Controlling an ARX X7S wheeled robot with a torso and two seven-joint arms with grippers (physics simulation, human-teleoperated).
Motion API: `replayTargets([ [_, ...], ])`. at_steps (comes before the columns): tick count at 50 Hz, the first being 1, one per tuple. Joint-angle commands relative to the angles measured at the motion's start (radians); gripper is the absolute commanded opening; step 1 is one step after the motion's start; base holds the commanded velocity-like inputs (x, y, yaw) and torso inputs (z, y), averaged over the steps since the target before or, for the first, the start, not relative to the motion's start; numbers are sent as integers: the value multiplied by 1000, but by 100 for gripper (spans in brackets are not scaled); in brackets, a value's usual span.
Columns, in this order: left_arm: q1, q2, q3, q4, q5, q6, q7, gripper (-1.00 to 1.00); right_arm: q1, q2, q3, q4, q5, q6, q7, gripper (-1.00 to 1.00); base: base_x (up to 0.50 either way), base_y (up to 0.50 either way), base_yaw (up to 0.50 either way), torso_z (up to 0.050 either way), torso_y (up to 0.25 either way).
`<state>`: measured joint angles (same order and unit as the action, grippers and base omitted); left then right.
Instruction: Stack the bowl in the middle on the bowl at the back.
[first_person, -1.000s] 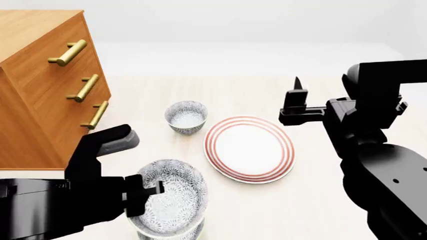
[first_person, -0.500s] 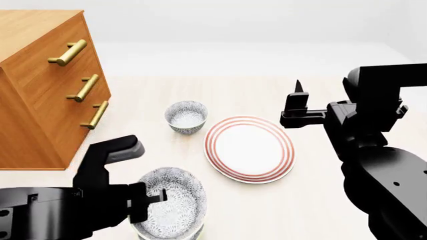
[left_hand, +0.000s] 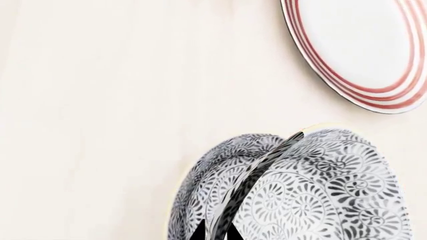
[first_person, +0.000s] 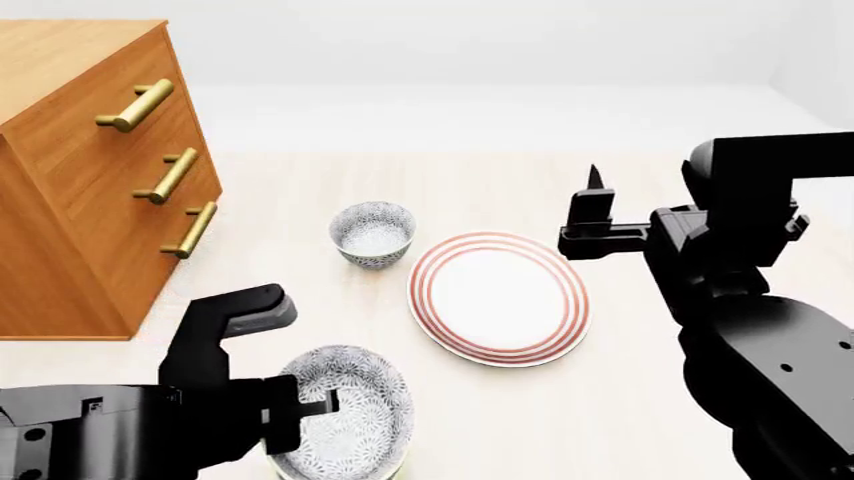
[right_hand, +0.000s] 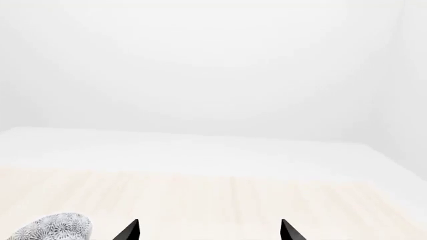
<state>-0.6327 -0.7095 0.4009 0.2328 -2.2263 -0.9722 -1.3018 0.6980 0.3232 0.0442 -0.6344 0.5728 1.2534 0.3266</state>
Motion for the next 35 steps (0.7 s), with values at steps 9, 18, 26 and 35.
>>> replayTargets([
  [9,6,11,13,-39,73,5,45,-100,-16,2,-7,15,2,-21,3,100,0,0,0,0,1],
  [18,4,10,24,-50,89,-3,58,-100,-12,3,-12,17,6,-20,6,100,0,0,0,0,0],
  [26,-8,5,22,-34,74,5,47,100,-6,6,-5,5,18,-5,12,100,0,0,0,0,0],
  [35,-26,-16,4,31,13,19,26,100,1,6,-9,10,20,-10,15,100,0,0,0,0,0],
])
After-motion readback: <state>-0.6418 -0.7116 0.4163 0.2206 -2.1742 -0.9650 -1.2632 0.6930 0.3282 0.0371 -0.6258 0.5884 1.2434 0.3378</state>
